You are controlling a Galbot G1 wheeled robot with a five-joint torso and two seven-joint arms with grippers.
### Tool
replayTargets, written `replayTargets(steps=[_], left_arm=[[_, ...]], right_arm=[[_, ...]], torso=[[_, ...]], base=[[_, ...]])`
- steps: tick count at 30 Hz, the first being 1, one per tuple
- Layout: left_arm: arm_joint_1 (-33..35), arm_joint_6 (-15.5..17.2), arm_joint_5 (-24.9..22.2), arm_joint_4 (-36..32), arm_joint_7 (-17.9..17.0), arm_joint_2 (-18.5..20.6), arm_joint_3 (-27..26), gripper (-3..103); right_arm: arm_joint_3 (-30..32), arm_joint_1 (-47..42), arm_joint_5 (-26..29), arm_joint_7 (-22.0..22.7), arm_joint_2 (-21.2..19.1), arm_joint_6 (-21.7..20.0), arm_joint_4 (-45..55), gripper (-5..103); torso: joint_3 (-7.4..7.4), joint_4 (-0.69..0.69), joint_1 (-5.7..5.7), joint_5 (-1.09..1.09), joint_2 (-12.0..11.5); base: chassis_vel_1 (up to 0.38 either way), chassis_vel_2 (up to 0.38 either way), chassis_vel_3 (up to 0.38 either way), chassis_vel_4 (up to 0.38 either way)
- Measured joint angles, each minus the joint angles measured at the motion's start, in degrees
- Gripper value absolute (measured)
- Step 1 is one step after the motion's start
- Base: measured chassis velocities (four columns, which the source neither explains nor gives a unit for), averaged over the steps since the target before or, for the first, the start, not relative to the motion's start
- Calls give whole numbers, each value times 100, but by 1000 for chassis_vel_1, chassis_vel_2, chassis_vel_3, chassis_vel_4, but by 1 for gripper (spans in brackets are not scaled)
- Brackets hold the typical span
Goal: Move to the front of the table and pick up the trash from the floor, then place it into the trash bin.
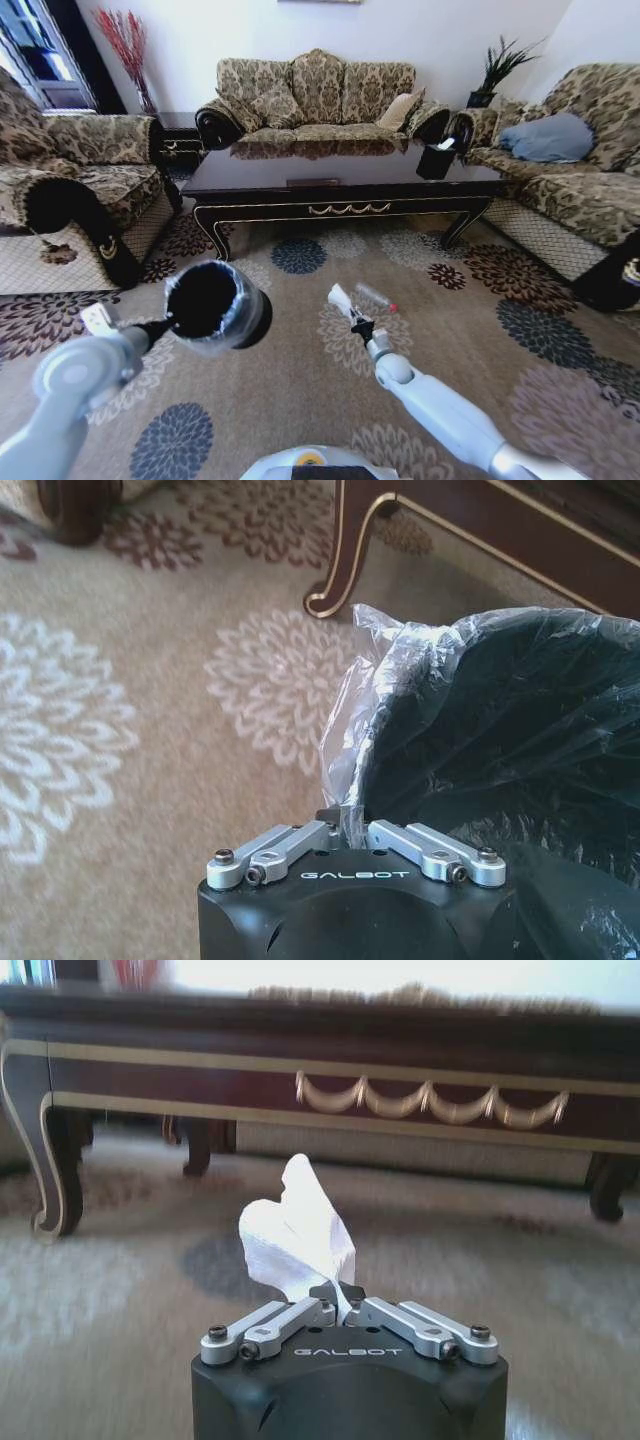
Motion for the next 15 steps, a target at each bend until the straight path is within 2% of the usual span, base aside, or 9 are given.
replayTargets(steps=[8,15], left_arm=[[28,0,12,70,37,-268,306,0],[-35,0,60,140,38,-406,552,0]], right_arm=[[47,266,173,-511,-289,554,1118,0],[-326,566,372,-612,-295,782,1743,0]], torso=[[0,0,0,-2,0],[0,-1,0,-2,0]], base=[[0,0,0,0],[0,0,0,0]])
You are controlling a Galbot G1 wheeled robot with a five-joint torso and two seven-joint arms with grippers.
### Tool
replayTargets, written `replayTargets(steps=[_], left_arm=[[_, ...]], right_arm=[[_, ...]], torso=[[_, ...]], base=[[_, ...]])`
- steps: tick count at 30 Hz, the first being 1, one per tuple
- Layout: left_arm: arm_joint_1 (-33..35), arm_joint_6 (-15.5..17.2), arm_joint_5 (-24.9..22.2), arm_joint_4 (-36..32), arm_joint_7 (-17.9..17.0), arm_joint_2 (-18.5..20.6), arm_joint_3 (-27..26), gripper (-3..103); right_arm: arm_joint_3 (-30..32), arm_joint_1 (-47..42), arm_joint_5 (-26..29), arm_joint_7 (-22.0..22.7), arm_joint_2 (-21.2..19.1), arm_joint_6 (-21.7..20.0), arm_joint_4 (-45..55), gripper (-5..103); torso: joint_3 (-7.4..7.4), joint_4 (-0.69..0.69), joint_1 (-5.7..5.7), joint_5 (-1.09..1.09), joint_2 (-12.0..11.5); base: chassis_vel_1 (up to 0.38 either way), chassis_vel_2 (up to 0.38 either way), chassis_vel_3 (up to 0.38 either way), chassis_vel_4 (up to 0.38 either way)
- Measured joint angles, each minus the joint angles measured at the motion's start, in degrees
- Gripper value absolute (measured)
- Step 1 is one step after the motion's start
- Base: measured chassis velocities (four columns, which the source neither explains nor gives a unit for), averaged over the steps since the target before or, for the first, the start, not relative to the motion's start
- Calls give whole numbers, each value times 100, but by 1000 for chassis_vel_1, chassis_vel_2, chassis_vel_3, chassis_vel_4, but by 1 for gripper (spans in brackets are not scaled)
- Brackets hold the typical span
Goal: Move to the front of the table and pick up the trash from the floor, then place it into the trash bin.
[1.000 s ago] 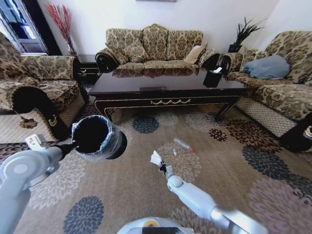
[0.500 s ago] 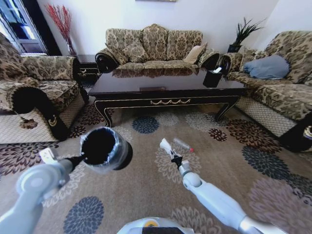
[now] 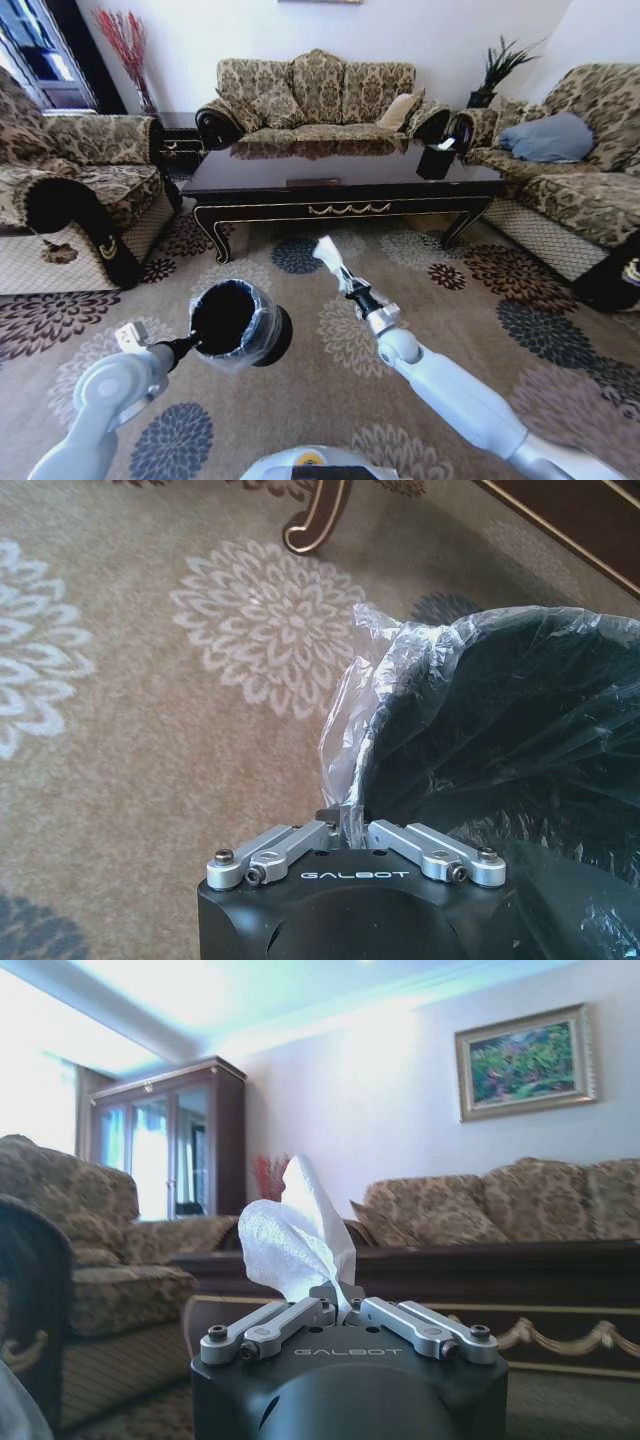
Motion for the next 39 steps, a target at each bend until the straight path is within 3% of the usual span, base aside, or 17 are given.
replayTargets(steps=[10,21,31,39], left_arm=[[-305,-2,97,403,-23,-101,447,0],[-1026,-3,157,1113,-15,-194,898,0],[-1530,-3,219,1549,35,-298,1192,0],[-1720,-2,189,1636,45,-286,1201,0]], right_arm=[[-891,931,263,-540,215,429,48,0],[-2057,1492,91,-995,545,645,-382,0],[-2339,1697,-86,-1135,1079,744,-795,0],[-2461,1720,-357,-1183,1032,726,-925,0]], torso=[[1,1,0,-1,0],[1,1,0,-1,0],[1,1,1,-1,0],[1,1,0,-1,0]], base=[[0,0,0,0],[0,0,0,0],[0,0,0,0],[0,0,0,0]])
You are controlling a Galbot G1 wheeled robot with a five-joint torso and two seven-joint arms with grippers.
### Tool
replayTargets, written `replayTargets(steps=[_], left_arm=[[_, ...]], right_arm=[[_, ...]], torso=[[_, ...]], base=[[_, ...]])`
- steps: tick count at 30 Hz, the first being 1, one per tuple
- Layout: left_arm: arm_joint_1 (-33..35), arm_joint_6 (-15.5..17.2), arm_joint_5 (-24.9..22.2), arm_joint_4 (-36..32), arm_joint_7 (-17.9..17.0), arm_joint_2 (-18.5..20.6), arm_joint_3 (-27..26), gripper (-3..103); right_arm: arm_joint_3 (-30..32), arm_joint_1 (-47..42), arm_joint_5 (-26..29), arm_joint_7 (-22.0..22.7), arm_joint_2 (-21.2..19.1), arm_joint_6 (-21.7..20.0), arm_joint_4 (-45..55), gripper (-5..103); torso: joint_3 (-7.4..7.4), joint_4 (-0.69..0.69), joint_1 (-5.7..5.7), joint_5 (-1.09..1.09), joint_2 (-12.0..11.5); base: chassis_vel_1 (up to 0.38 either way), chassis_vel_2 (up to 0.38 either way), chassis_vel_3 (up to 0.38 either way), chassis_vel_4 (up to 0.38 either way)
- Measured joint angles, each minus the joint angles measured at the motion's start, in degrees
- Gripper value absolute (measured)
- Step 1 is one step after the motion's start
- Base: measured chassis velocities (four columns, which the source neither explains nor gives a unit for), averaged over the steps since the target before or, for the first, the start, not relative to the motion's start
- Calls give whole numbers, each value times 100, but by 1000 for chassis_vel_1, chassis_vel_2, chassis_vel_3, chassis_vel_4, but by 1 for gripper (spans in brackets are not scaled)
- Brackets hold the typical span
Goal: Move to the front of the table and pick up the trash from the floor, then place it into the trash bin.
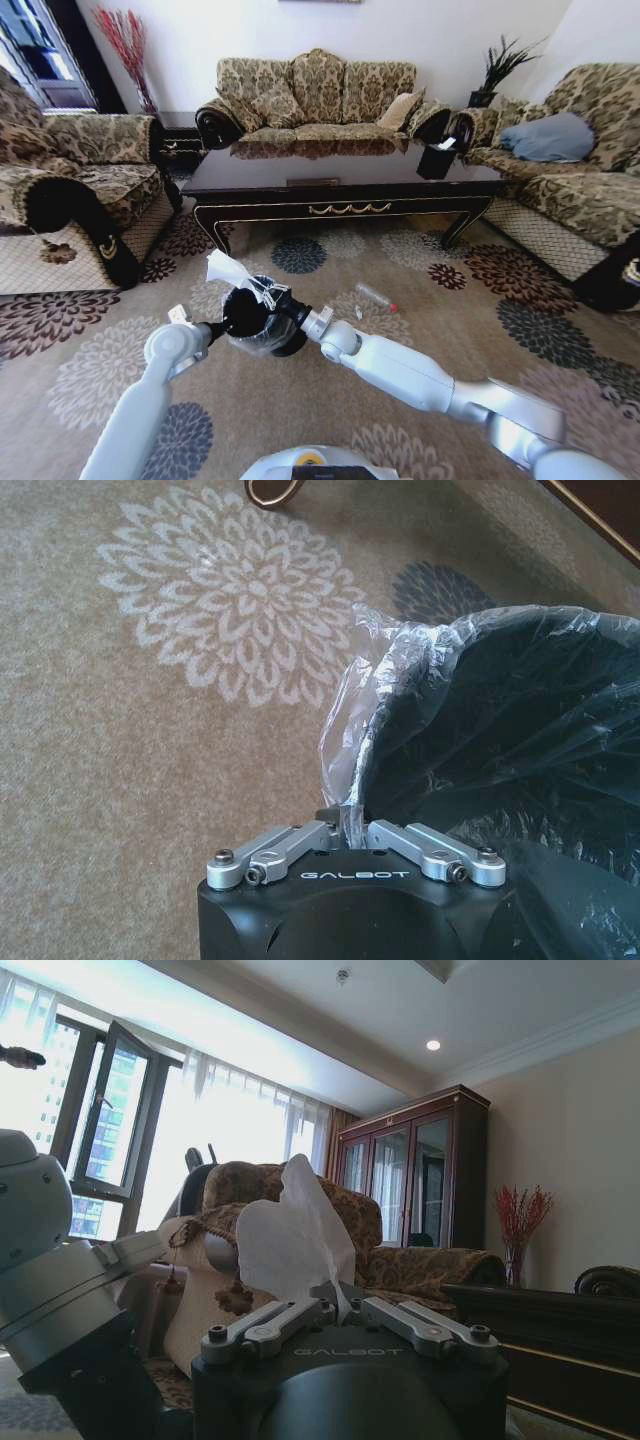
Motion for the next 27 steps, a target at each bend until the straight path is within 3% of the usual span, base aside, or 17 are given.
replayTargets(steps=[1,4,6,13,15,19,21,27], left_arm=[[-12,1,-7,4,0,13,-11,0],[-19,1,-21,12,1,38,-46,0],[-18,1,-24,12,2,40,-54,0],[62,2,-32,-55,12,75,-138,0],[81,2,-34,-74,13,85,-154,0],[178,2,-46,-164,16,120,-252,0],[201,2,-53,-189,16,123,-282,0],[378,2,-145,-372,14,173,-540,0]], right_arm=[[-7,-16,-63,-26,-41,-14,-15,-1],[-27,-58,-109,-40,-123,-55,-17,15],[-28,-68,-113,-40,-132,-59,-17,15],[-11,-109,-125,-32,-202,-67,30,47],[0,-110,-125,-31,-223,-67,43,47],[38,-112,-124,-25,-288,-70,114,69],[41,-114,-128,-25,-297,-71,120,69],[78,-156,-150,-16,-382,-72,157,96]], torso=[[0,-1,0,1,0],[0,0,0,1,0],[0,0,0,1,0],[0,0,0,0,0],[-1,0,0,0,0],[0,0,0,0,0],[0,0,0,0,0],[-1,0,0,1,0]], base=[[0,0,0,0],[0,0,0,0],[0,0,0,0],[0,0,0,0],[0,0,0,0],[0,0,0,0],[0,0,0,0],[0,0,0,0]])
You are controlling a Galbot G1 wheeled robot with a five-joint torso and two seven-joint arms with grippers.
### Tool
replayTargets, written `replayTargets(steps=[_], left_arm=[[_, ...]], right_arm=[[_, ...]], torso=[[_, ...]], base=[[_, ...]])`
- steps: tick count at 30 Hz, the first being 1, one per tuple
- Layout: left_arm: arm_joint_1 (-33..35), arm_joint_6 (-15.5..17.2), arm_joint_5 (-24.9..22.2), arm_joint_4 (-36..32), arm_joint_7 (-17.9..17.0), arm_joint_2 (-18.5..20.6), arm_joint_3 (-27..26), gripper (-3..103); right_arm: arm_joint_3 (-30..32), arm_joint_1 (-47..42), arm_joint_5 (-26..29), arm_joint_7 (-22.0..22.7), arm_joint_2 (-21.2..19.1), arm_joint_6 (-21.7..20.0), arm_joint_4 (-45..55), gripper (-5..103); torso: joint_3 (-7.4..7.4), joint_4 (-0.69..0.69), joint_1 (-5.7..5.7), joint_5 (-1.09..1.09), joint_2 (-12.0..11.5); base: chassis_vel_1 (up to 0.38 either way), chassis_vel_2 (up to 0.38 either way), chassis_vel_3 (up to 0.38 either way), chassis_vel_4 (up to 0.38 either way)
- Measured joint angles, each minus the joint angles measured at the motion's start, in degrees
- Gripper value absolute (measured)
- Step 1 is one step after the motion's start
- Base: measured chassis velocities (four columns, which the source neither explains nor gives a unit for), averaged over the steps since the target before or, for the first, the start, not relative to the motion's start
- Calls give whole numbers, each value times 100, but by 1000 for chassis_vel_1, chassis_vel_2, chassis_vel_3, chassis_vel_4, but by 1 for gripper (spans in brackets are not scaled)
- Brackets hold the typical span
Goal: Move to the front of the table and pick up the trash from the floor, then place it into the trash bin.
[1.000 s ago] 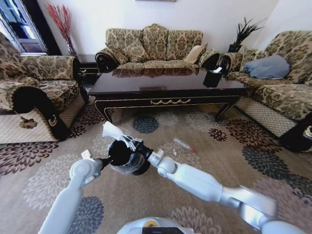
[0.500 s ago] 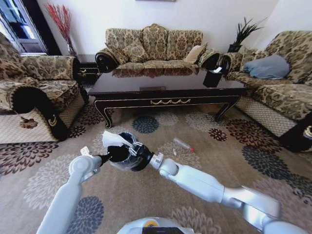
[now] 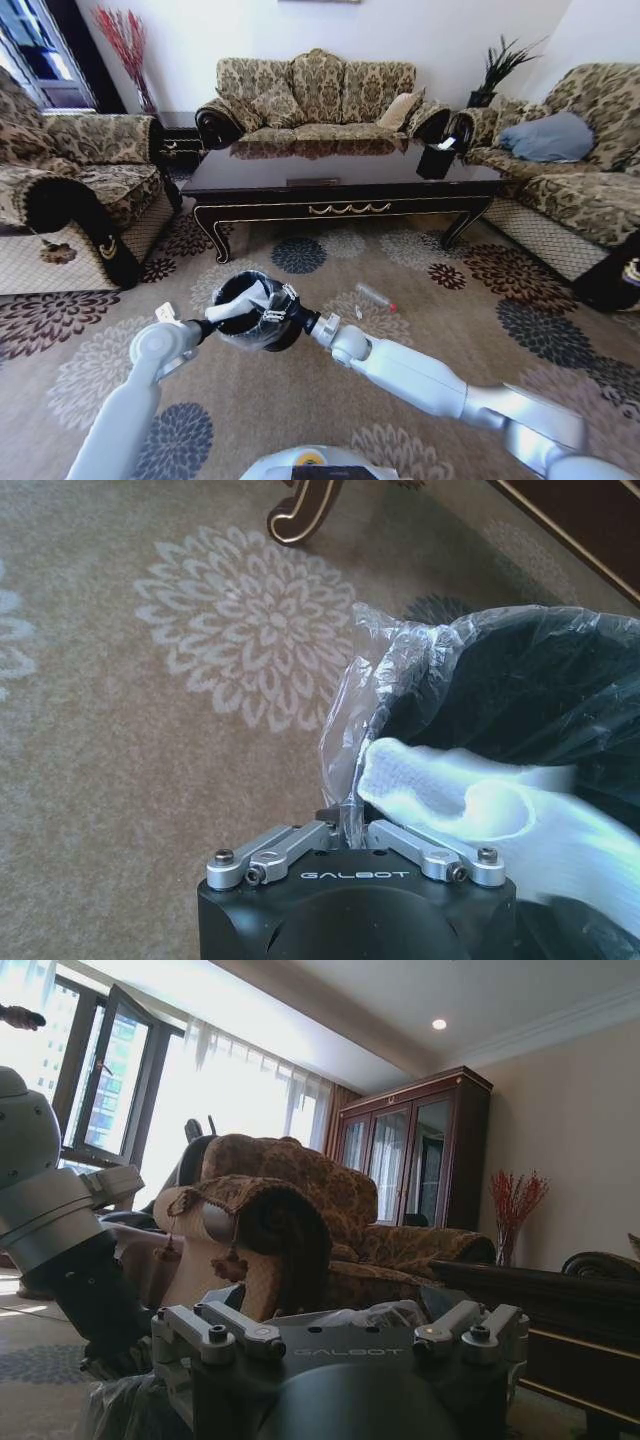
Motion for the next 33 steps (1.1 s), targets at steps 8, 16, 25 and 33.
replayTargets(steps=[8,16,25,33], left_arm=[[217,0,-40,-212,-21,133,-362,0],[385,-4,-68,-338,-140,461,-842,0],[662,2,-330,-485,-336,1018,-1346,0],[1183,2,-506,-677,-444,1179,-1899,0]], right_arm=[[356,-175,64,440,-160,-96,115,100],[910,-537,545,1348,-376,-746,261,100],[1806,-1299,790,2348,-560,-1497,277,100],[2426,-2043,1052,2472,-579,-1770,62,100]], torso=[[0,0,0,0,0],[0,3,0,0,0],[0,1,0,-1,0],[0,-1,0,0,0]], base=[[0,0,0,0],[0,0,0,0],[0,0,0,0],[0,0,0,0]])
